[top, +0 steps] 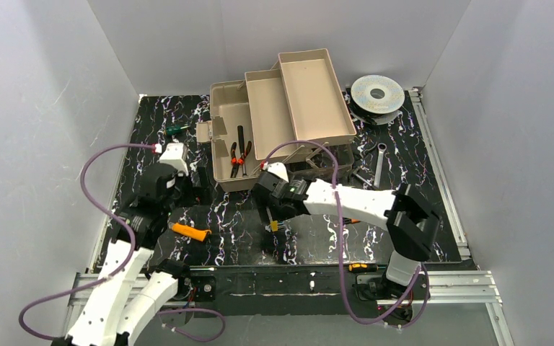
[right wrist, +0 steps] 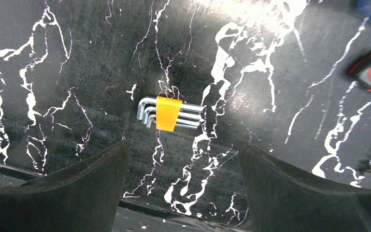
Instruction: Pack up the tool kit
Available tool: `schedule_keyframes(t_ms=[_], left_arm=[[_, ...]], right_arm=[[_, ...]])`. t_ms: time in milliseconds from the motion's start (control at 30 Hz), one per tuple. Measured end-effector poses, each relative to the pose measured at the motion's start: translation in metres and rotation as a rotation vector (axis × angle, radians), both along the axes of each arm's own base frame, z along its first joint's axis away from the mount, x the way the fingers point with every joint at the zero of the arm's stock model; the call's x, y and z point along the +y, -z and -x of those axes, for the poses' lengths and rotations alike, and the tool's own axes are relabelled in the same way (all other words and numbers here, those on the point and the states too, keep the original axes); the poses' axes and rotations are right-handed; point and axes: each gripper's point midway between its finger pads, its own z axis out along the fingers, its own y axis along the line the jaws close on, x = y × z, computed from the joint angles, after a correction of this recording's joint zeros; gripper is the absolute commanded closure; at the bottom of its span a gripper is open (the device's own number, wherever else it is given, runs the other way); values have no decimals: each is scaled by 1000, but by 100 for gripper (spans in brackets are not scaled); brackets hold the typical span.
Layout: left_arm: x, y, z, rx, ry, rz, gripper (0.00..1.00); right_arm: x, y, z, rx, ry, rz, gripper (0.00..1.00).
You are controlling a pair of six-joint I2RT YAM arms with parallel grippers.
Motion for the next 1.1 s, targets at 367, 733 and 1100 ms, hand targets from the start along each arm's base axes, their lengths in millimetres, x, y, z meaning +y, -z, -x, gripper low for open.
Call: schedule_keyframes(t_ms=[367, 733, 1100], left_arm=[[-1, -12, 3, -108, 23, 30, 2], [-3, -11, 3, -111, 30, 36, 2], [-3, -10, 2, -107, 30, 35, 2]], right_arm=[[18, 37, 17, 137, 10, -7, 10], [15, 60, 16, 149, 47, 45, 11], [19, 64, 14, 152, 60, 49, 39]])
